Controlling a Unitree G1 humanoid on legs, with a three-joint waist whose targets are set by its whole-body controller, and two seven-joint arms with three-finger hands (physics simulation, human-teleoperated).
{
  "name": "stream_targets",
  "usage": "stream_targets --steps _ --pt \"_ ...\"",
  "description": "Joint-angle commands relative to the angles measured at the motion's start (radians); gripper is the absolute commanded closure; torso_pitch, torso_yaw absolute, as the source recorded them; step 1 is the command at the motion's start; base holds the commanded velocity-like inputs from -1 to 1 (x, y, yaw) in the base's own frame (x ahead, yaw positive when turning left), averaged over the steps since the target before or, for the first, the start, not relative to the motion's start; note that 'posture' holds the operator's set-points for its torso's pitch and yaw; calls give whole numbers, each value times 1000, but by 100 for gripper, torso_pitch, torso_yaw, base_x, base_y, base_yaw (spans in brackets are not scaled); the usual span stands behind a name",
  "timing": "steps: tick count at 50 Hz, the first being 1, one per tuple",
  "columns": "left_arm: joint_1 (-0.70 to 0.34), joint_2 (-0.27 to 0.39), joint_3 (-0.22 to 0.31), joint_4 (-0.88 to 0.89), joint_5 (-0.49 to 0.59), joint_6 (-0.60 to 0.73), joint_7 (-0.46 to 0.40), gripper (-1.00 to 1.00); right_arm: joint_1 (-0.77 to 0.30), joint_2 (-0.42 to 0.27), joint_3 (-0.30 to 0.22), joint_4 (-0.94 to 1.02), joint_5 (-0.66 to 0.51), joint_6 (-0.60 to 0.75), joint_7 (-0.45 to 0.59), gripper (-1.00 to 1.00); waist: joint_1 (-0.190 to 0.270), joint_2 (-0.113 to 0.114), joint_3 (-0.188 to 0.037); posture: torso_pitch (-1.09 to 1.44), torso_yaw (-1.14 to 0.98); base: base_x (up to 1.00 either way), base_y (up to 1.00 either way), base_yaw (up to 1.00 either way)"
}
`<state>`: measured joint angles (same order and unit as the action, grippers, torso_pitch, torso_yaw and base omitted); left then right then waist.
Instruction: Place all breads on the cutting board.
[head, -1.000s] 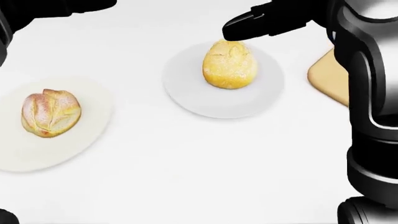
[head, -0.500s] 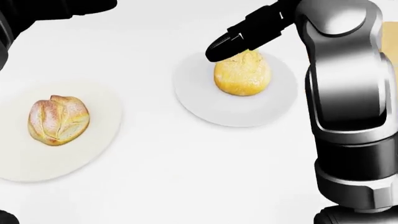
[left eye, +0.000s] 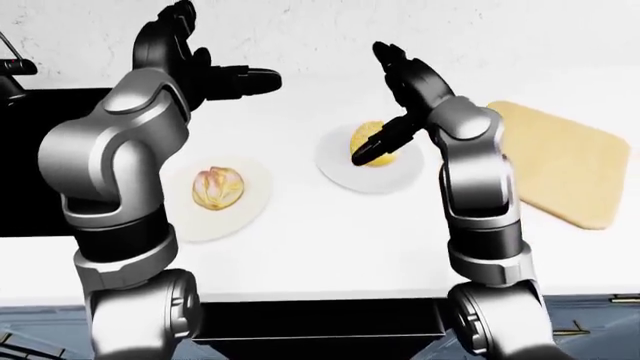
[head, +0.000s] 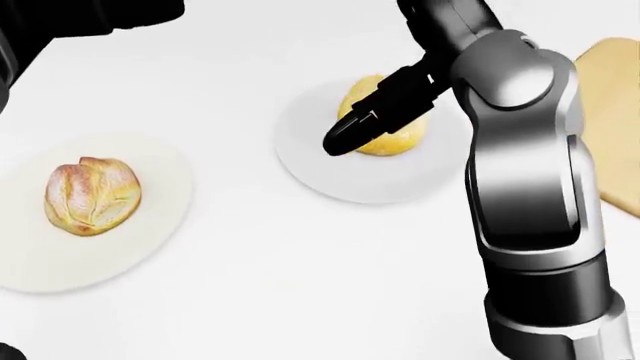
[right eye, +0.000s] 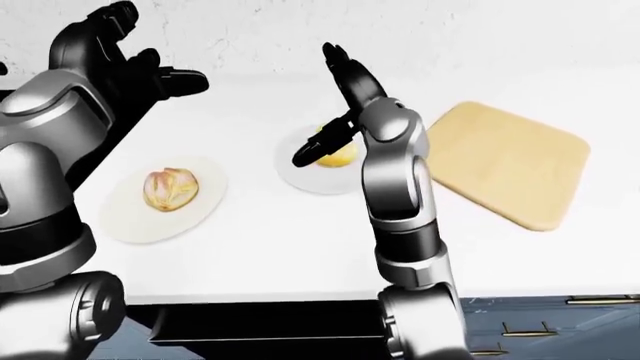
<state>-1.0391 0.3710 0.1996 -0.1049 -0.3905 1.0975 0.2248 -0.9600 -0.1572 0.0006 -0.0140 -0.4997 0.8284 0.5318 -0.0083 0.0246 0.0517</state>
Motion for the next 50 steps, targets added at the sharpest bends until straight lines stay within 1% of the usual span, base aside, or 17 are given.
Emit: stream_targets --steps 1,6,10,17,25,33,36,38,40,44,47,48,50 --pt "-35 11 10 -30 0 -25 2 -100 -31 -2 -19 -27 2 -58 -36 -100 -1 3 -31 0 0 0 0 0" --pt "-36 13 8 -24 0 -29 0 -100 8 2 -26 -3 20 -134 -106 -100 1 3 -32 0 0 0 0 0" --pt "-27 11 9 -31 0 -29 1 -100 15 -4 -29 25 21 -190 -152 -100 2 2 -34 0 0 0 0 0" --pt "-42 11 8 -24 -1 -25 3 -100 23 -8 -20 47 -1 -218 -170 -100 3 1 -37 0 0 0 0 0" --pt "-34 7 10 -32 -4 -24 5 -100 3 -4 -30 106 11 -253 -195 -100 3 1 -40 0 0 0 0 0" --pt "-31 10 13 -41 -11 -18 9 -100 -10 0 -28 145 24 -275 -218 -100 3 1 -41 0 0 0 0 0" --pt "-30 13 14 -41 -12 -18 9 -100 -13 1 -27 144 26 -271 -221 -95 3 1 -41 0 0 0 0 0" --pt "-31 13 15 -43 -14 -15 11 -100 -15 1 -26 147 27 -270 -222 -87 3 1 -42 0 0 0 0 0" --pt "-29 13 15 -46 -15 -15 12 -100 -13 0 -25 146 26 -271 -223 -98 3 1 -42 0 0 0 0 0" --pt "-34 14 15 -46 -19 -10 16 -100 -8 0 -23 141 24 -271 -223 -82 3 0 -41 0 0 0 0 0" --pt "-26 13 10 -36 -15 -28 12 -100 3 3 -22 147 25 -283 -228 -81 2 -1 -41 0 0 0 0 0" --pt "-28 13 11 -36 -15 -26 12 -100 5 4 -20 146 24 -282 -229 -69 2 -1 -41 0 0 0 0 0" --pt "-27 12 10 -35 -15 -27 12 -100 8 5 -22 150 24 -286 -230 -73 2 -1 -42 0 0 0 0 0"
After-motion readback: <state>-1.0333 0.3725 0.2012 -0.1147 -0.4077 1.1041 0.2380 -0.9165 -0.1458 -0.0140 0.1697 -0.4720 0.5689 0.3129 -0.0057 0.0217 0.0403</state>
